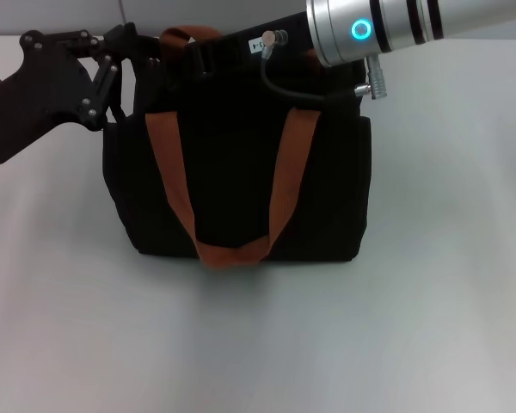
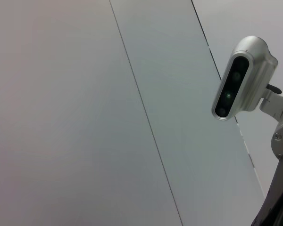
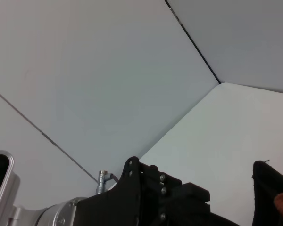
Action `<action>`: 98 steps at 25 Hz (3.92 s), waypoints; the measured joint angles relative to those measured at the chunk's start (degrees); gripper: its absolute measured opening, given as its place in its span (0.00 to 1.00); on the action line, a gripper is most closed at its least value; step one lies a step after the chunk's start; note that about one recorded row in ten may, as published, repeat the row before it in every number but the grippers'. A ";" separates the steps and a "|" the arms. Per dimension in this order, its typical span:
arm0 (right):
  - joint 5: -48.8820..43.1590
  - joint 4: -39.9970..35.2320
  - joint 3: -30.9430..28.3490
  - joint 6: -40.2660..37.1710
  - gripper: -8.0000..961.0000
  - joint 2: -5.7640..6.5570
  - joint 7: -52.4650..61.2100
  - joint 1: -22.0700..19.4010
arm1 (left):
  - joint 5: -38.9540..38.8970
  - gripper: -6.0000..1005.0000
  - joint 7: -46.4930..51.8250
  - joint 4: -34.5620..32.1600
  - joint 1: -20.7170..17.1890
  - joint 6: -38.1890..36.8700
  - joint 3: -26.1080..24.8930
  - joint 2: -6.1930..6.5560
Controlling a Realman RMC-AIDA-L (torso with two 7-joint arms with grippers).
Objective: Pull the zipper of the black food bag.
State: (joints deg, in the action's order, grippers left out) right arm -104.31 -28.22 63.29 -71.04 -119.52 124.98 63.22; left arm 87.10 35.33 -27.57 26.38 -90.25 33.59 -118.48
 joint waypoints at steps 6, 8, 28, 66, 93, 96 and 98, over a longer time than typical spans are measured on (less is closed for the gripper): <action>0.06 -0.15 -0.01 -0.14 0.11 -0.01 0.03 -0.09 | 0.00 0.05 0.00 0.00 0.00 -0.04 -0.09 0.06; 0.07 -0.17 -0.01 -0.13 0.08 -0.01 0.02 -0.10 | 0.00 0.05 0.00 0.00 -0.01 -0.08 -0.10 0.07; -0.29 -2.81 -0.04 -0.57 0.04 0.33 0.23 -2.16 | -0.06 0.06 -0.52 -0.04 -0.73 0.18 -1.61 0.25; -11.10 -17.61 -0.22 -3.04 0.01 0.43 12.54 -11.32 | -0.03 0.06 -0.62 -0.01 -0.70 0.24 -2.92 0.33; -4.56 -28.17 -8.92 -10.58 0.02 0.40 6.04 -25.47 | -0.15 0.07 -0.62 -0.03 -0.45 1.51 -3.39 0.28; 5.18 -24.50 -11.96 -12.75 0.05 0.72 -3.81 -28.22 | -0.15 0.07 -0.57 -0.02 -0.55 1.61 -3.37 0.27; 9.85 -22.16 -13.45 -14.71 0.06 1.08 -9.43 -29.35 | -0.15 0.07 -0.44 -0.02 -0.59 1.67 -3.34 0.27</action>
State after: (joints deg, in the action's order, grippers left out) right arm -94.46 -50.38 49.84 -85.76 -118.44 115.55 33.87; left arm 86.95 34.90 -27.60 25.79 -88.58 30.25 -118.21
